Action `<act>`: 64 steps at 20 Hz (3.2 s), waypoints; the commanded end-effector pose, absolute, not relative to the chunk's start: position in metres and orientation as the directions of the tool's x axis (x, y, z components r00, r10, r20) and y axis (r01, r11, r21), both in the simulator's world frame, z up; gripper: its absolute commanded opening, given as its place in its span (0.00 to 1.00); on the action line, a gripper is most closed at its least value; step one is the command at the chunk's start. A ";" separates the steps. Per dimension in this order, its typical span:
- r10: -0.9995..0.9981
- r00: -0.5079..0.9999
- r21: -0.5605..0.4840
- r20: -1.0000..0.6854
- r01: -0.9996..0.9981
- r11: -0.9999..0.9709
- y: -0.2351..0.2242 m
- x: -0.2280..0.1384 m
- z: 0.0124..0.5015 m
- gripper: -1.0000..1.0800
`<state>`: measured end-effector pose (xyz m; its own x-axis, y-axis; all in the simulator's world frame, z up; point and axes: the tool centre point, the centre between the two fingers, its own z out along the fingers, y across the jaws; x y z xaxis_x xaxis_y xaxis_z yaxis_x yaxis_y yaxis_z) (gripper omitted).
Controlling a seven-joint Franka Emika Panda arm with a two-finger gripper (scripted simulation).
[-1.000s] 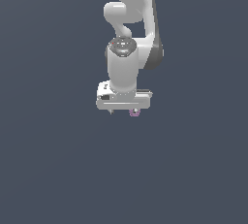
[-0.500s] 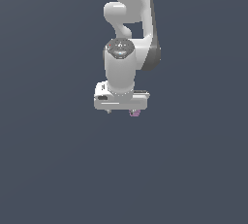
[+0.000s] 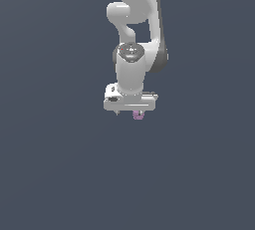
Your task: Pick up the object and move it to a goal position.
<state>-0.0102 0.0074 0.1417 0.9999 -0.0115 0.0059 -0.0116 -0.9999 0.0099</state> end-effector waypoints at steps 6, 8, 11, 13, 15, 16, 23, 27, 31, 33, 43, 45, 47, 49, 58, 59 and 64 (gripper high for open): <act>-0.027 1.000 0.004 0.003 -0.027 -1.000 0.037 -0.049 0.114 0.96; -0.031 1.000 0.003 0.002 -0.031 -1.000 0.043 -0.059 0.108 0.96; -0.036 0.999 0.001 0.001 -0.036 -0.999 0.051 -0.071 0.101 0.96; -0.038 0.999 0.001 0.001 -0.038 -0.999 0.054 -0.078 0.097 0.96; -0.040 0.999 0.000 0.000 -0.040 -0.999 0.057 -0.083 0.094 0.96; -0.041 0.999 0.000 0.000 -0.041 -0.999 0.058 -0.085 0.093 0.96; -0.041 0.999 0.000 -0.001 -0.041 -0.999 0.059 -0.087 0.091 0.96; -0.041 0.999 0.000 -0.001 -0.041 -0.999 0.059 -0.087 0.081 0.96; -0.042 0.999 0.000 0.000 -0.042 -0.999 0.059 -0.089 0.063 0.96; -0.042 0.999 0.000 0.000 -0.042 -0.999 0.059 -0.089 0.054 0.96; -0.042 0.999 0.000 0.000 -0.042 -0.999 0.059 -0.088 0.041 0.00; -0.042 0.999 0.000 0.000 -0.042 -0.999 0.059 -0.088 0.041 0.00; -0.042 0.999 0.000 0.000 -0.042 -0.999 0.059 -0.088 0.041 0.00; -0.042 0.999 0.000 0.000 -0.042 -0.999 0.059 -0.088 0.041 0.00; -0.042 0.999 0.000 0.000 -0.042 -0.999 0.052 -0.083 0.055 0.00; -0.042 0.999 0.000 0.000 -0.042 -0.999 0.049 -0.081 0.058 0.00; -0.042 0.999 0.000 0.000 -0.042 -0.999 0.032 -0.069 0.084 0.00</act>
